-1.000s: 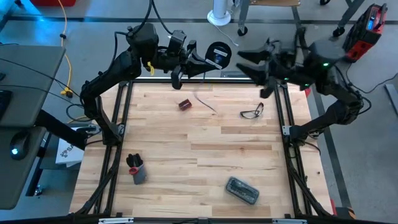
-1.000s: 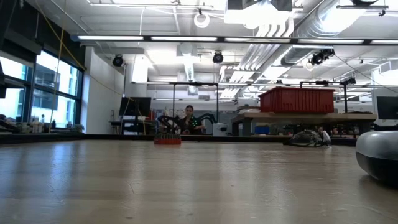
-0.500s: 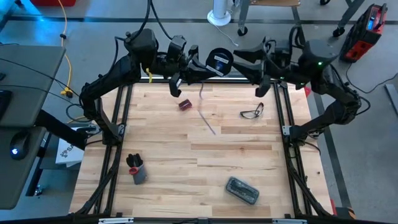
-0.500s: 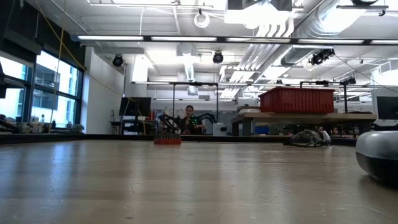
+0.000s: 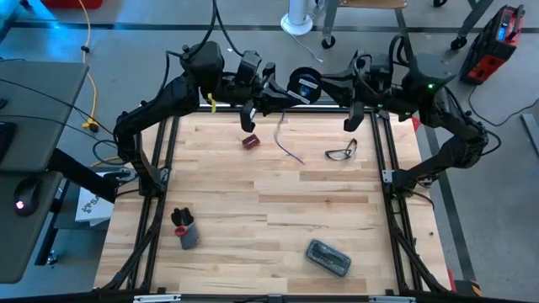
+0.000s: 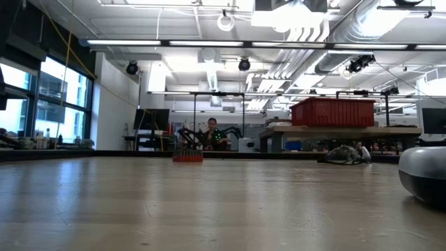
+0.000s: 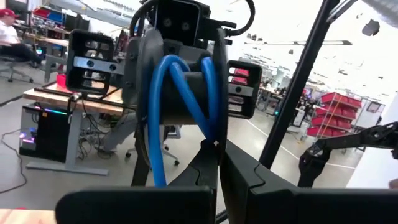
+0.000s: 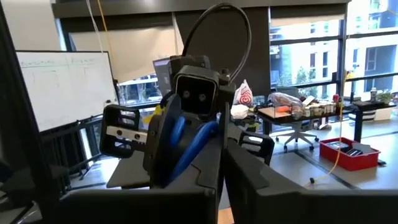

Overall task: Coil cords
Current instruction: Coil the blue wire onto the spool

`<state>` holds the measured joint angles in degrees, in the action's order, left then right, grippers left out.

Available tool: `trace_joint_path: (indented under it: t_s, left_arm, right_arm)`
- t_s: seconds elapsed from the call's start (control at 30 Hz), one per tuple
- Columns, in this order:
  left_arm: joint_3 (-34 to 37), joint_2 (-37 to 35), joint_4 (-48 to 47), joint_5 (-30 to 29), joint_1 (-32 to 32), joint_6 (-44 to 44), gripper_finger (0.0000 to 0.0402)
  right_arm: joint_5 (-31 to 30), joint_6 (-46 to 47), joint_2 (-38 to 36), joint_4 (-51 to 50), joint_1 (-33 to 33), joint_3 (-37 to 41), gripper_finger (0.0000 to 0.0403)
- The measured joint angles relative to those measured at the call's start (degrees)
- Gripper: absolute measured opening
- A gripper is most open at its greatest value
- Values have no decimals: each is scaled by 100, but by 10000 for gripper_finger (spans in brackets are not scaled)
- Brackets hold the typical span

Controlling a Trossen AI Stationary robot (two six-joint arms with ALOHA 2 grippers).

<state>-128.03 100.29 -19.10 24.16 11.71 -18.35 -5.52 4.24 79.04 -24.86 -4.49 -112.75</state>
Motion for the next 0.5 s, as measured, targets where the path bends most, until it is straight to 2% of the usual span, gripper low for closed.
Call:
trace_joint_path:
  t_s: [0.23, 0.5]
  left_arm:
    - [2, 2, 38, 37, 32, 218, 6]
    - [2, -35, -253, 119, 69, 41, 67]
  right_arm:
    - [0, -70, -7, 19, 2, 0, 2]
    - [-24, -235, -145, -204, -70, 0, 1]
